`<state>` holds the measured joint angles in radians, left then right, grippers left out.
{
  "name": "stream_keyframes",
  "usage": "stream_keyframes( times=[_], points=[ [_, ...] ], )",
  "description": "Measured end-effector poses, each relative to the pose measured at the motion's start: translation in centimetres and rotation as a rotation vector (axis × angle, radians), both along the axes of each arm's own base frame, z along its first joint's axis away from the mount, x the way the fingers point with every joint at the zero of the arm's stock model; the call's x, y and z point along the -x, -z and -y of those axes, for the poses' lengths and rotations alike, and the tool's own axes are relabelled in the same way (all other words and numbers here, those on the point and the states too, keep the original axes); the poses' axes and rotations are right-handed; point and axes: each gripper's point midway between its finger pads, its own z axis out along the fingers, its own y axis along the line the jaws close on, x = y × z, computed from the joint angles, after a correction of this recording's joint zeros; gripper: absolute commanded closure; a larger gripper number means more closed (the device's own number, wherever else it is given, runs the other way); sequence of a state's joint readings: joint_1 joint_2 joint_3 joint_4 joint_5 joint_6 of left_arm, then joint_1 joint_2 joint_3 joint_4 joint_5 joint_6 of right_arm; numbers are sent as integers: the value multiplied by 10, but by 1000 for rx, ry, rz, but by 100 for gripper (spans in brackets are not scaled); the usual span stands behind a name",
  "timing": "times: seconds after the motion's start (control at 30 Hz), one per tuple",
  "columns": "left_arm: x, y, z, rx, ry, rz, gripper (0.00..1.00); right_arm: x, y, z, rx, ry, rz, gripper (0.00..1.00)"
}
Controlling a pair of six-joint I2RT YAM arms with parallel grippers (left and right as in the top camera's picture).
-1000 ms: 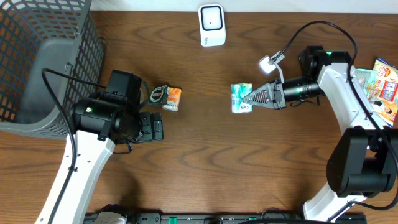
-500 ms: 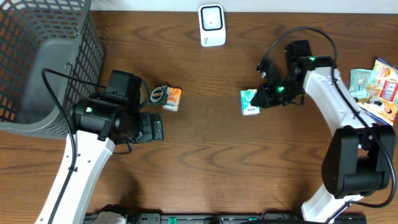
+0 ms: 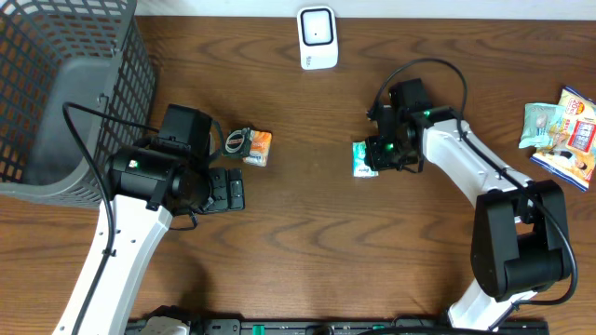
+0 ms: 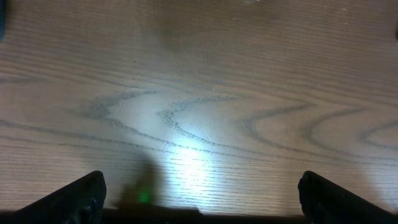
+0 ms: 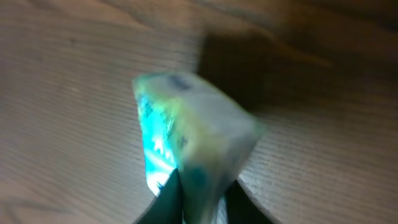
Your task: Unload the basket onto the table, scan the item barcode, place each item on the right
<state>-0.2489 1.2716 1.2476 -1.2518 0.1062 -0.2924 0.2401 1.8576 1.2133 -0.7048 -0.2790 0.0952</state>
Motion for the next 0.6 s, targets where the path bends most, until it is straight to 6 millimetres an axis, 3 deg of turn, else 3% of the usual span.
stream_keyframes(
  times=[0.17,0.27,0.33,0.5,0.6],
  points=[
    [0,0,0,0,0,0,2,8,6,4,12,28,-36,57],
    [0,0,0,0,0,0,2,17,4,10,26,40,-89,55],
    [0,0,0,0,0,0,2,18,-3,14,31,52,-111,52],
    [0,0,0,0,0,0,2,7,-34,18,28,69,-115,28],
    [0,0,0,0,0,0,2,5,-42,16,18,69,-111,16]
  ],
)
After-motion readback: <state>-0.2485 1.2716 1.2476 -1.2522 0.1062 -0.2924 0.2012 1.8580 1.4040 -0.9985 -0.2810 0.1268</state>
